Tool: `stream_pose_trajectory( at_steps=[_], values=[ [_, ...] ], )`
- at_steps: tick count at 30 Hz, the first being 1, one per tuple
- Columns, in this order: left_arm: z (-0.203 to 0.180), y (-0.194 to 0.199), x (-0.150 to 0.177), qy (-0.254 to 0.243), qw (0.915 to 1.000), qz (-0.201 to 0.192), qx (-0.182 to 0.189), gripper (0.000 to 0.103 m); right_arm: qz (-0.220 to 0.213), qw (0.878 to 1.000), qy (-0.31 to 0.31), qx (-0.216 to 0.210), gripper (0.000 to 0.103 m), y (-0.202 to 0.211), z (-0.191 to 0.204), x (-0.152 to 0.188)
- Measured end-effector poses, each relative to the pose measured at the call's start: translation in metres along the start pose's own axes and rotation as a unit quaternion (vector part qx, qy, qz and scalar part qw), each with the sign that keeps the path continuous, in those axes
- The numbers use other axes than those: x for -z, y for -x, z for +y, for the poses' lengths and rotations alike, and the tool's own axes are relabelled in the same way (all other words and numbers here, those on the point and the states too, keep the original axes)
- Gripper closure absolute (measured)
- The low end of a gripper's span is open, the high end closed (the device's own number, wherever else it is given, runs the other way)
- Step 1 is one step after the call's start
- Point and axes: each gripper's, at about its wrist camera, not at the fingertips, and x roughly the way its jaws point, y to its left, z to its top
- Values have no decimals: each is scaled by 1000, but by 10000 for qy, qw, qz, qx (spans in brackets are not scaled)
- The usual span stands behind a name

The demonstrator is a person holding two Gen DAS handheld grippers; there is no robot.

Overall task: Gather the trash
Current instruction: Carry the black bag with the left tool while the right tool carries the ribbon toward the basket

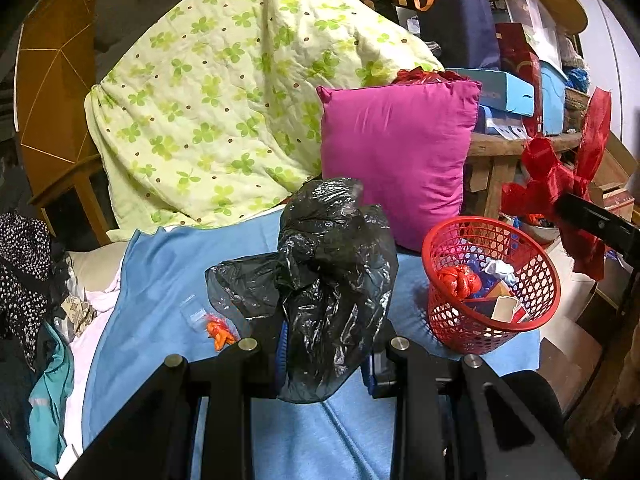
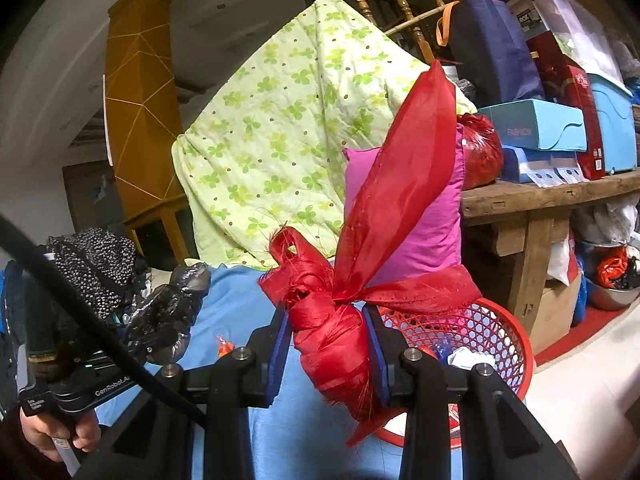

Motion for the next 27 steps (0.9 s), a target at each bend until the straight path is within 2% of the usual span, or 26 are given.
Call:
stream_pose_trajectory(
  at_steps=[27],
  values=[
    [-20, -6, 1, -273, 9995, 24, 132, 73, 3, 9996, -166, 236, 65, 11, -6, 9]
  ],
)
